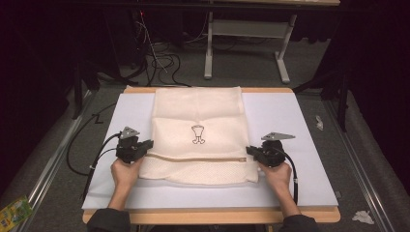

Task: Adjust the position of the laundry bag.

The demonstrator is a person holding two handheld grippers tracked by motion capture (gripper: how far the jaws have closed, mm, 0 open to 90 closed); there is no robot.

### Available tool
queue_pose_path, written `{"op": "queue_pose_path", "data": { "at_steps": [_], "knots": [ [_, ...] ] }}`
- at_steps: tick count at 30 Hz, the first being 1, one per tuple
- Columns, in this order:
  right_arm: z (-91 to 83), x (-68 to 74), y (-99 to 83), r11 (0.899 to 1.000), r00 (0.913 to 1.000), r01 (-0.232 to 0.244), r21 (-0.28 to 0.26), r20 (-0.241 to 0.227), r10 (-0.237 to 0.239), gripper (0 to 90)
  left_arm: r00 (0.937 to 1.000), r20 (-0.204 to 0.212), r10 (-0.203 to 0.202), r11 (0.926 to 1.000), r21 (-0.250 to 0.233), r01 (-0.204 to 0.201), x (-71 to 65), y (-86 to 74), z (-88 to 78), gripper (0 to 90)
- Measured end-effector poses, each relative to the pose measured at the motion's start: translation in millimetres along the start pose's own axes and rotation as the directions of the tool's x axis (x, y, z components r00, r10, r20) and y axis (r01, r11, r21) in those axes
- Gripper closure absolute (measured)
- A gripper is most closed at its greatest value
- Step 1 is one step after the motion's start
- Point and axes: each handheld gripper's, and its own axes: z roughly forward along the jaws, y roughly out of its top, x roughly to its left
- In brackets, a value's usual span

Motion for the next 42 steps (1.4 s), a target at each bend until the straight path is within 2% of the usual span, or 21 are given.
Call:
{"op": "queue_pose_path", "data": {
  "at_steps": [4, 13, 19, 24, 31, 35, 42],
  "knots": [
    [-5.9, -4.7, -1.8, 1.000, 0.9999, 0.006, -0.014, 0.011, -0.005, 87.9, 0.9999, 0.007, 0.009, 0.9999, -0.008, -0.009, -5.8, 2.8, 2.6, 85.6],
    [-14.2, -16.0, -8.2, 1.000, 0.9994, -0.020, -0.021, 0.029, 0.021, 87.9, 0.9993, 0.037, -0.009, 0.9999, -0.010, 0.010, -12.6, 3.4, 12.4, 85.5],
    [-19.1, -22.1, -12.4, 1.000, 0.9989, -0.018, -0.018, 0.043, 0.019, 87.9, 0.9989, 0.047, -0.001, 0.9999, -0.011, 0.002, -20.1, 5.4, 19.6, 85.6],
    [-26.3, -28.5, -16.4, 0.999, 0.9975, -0.036, -0.027, 0.059, 0.038, 87.9, 0.9982, 0.060, 0.005, 1.0000, -0.005, -0.004, -25.8, 7.7, 25.7, 85.6],
    [-30.3, -35.6, -20.9, 0.998, 0.9960, -0.051, -0.030, 0.072, 0.053, 87.8, 0.9980, 0.057, 0.026, 0.9997, -0.001, -0.026, -36.4, 11.6, 32.9, 85.5],
    [-34.0, -40.2, -24.0, 0.998, 0.9950, -0.060, -0.032, 0.078, 0.062, 87.8, 0.9976, 0.068, 0.014, 0.9999, -0.005, -0.014, -38.1, 11.3, 35.8, 85.4],
    [-34.2, -43.0, -27.1, 0.998, 0.9942, -0.065, -0.028, 0.084, 0.067, 87.6, 0.9977, 0.059, 0.035, 0.9994, 0.007, -0.035, -40.1, 9.1, 37.2, 85.0]
  ]
}}
